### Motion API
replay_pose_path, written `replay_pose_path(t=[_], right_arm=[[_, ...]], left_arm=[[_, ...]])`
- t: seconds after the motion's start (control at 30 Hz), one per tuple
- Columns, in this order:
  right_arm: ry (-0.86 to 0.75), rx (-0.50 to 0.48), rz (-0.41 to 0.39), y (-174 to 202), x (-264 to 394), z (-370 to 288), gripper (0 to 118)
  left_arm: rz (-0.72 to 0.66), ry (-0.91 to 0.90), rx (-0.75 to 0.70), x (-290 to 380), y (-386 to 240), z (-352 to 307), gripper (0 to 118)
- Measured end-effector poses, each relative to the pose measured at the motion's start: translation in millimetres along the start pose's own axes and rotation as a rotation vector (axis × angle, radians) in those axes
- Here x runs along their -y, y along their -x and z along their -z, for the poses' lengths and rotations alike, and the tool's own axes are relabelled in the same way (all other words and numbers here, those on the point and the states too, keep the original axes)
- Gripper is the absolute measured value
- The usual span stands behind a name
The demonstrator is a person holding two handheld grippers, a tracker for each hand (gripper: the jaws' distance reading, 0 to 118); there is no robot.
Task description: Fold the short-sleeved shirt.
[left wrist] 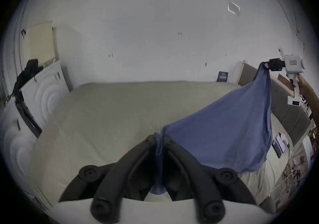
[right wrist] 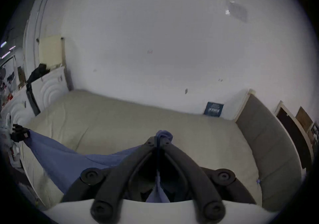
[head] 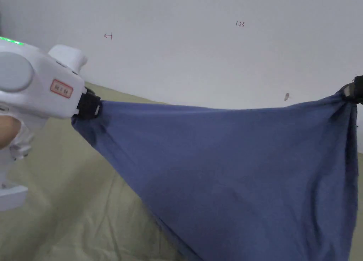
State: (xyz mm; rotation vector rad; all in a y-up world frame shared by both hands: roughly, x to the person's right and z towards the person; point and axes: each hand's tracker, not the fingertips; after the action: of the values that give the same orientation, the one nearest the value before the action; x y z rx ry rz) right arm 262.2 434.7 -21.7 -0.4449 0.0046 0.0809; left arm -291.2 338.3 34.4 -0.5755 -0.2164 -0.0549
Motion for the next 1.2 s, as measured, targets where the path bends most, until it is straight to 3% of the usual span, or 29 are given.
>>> replay_pose_path(t=[0.4, 0.6, 0.83, 1.2], right_arm=[[-0.244, 0.096, 0.019, -4, -87, -16, 0], [-0.302, 0.087, -0.002, 4, -95, -29, 0], [-0.296, 0.046, -0.007, 13, -85, -44, 0], [-0.194, -0.006, -0.042, 15, -7, -96, 0]], left_arm=[[0.075, -0.149, -0.133, -139, 8, 39, 8], [0.046, -0.206, -0.166, -155, 7, 18, 8], [0.040, -0.221, -0.169, -144, 12, -1, 8], [0.086, -0.129, -0.079, -58, -5, -38, 8]])
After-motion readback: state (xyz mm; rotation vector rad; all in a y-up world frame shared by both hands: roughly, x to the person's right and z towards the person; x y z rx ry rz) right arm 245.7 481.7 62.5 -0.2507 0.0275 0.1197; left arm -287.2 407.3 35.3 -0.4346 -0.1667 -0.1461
